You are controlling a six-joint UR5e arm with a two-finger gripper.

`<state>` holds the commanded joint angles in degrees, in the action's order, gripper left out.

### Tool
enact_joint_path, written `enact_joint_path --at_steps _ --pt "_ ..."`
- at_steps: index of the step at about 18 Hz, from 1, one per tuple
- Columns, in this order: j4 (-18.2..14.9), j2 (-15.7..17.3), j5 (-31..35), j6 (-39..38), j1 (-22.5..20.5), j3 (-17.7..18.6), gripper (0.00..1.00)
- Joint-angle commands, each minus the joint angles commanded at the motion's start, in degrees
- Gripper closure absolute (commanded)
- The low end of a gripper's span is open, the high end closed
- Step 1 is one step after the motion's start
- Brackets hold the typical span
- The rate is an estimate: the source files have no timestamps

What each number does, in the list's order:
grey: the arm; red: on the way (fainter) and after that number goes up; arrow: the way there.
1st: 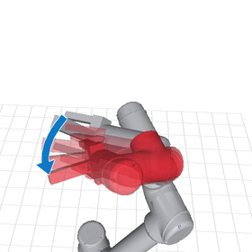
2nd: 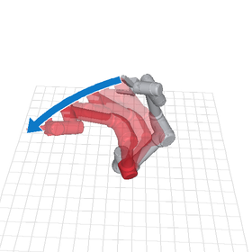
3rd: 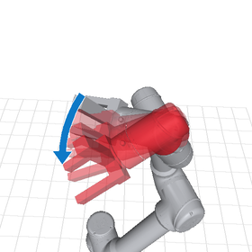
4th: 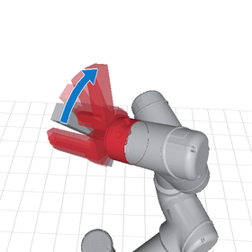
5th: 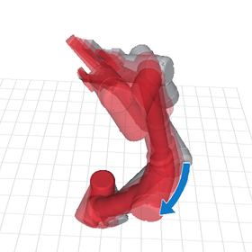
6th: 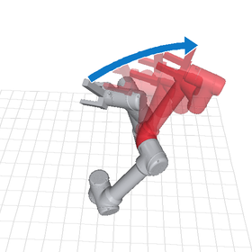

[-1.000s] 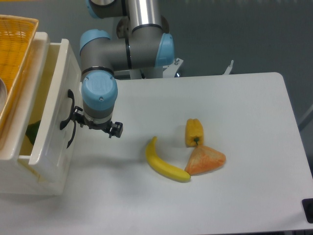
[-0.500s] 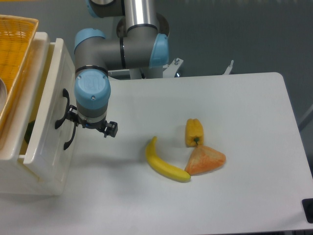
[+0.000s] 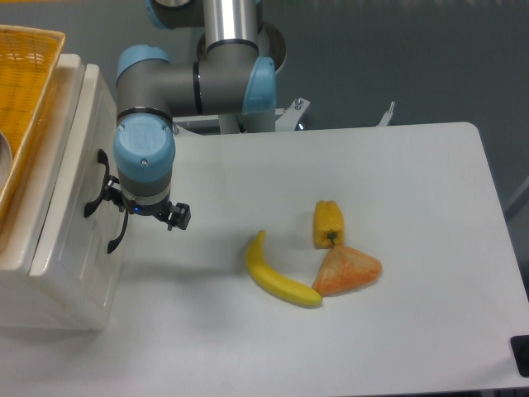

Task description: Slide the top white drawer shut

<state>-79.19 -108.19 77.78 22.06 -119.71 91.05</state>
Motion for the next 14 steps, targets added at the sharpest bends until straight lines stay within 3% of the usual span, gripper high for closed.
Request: enact_joint_path --at_steps 9,14 --pt "0.09 0.09 0.09 0.88 -0.17 0.00 0.00" --pt "0.26 0.17 0.53 4.03 -3.16 -0.44 0.00"
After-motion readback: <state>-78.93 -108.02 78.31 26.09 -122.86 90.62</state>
